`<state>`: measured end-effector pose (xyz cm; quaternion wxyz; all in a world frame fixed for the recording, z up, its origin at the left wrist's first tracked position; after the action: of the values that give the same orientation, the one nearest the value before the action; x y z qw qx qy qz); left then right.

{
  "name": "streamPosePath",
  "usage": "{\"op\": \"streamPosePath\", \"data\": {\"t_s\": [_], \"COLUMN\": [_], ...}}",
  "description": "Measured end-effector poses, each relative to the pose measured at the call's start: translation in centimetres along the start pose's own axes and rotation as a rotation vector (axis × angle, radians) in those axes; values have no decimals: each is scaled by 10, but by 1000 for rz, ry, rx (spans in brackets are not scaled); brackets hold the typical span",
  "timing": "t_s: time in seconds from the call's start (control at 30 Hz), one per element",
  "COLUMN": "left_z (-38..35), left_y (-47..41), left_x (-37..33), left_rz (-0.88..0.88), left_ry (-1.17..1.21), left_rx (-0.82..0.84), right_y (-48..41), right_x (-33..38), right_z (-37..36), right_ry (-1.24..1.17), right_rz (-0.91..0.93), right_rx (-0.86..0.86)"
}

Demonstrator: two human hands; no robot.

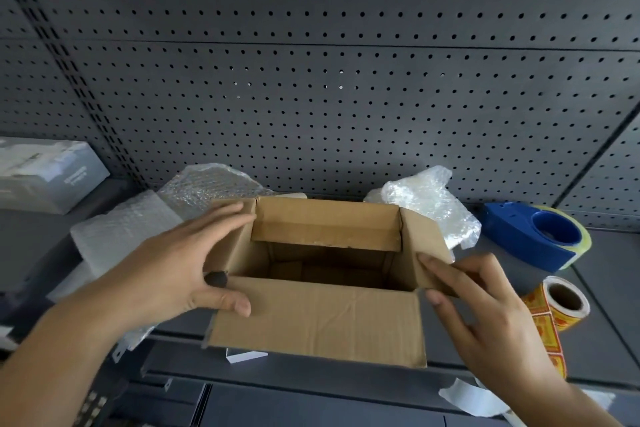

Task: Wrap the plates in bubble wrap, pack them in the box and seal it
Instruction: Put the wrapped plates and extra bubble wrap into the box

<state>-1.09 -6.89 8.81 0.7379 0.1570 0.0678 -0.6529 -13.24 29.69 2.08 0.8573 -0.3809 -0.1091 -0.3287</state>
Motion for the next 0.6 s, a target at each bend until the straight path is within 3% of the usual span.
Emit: {"op": "streamPosePath", "data": {"t_s": [0.17,0.33,0.6], "left_z": [-11,-25,-46], "left_y": [0,-5,-7], "left_x": [-15,-14,-6], "left_rz": [14,-29,-64], "left_ry": [-67,41,230], "left_rx": [84,-21,-173], "right_y": [-4,-8,-12], "right_x": [4,10,20], "right_z": [1,-3,-13], "right_ry": [-99,-139,-408], "right_rz": [-80,-137,-266], "right_rx": [102,176,258]}}
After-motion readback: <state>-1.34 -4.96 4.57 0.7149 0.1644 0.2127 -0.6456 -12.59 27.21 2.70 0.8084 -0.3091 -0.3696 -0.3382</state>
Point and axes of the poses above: each hand's wrist, its own y-axis away from the middle knuckle, its own z-axis out of the back of the hand, x = y × z, the point moved 1 cm from there along -y, towards the middle knuckle, and after that the axes turned 4 degrees about -y, right-handed, at the moved point
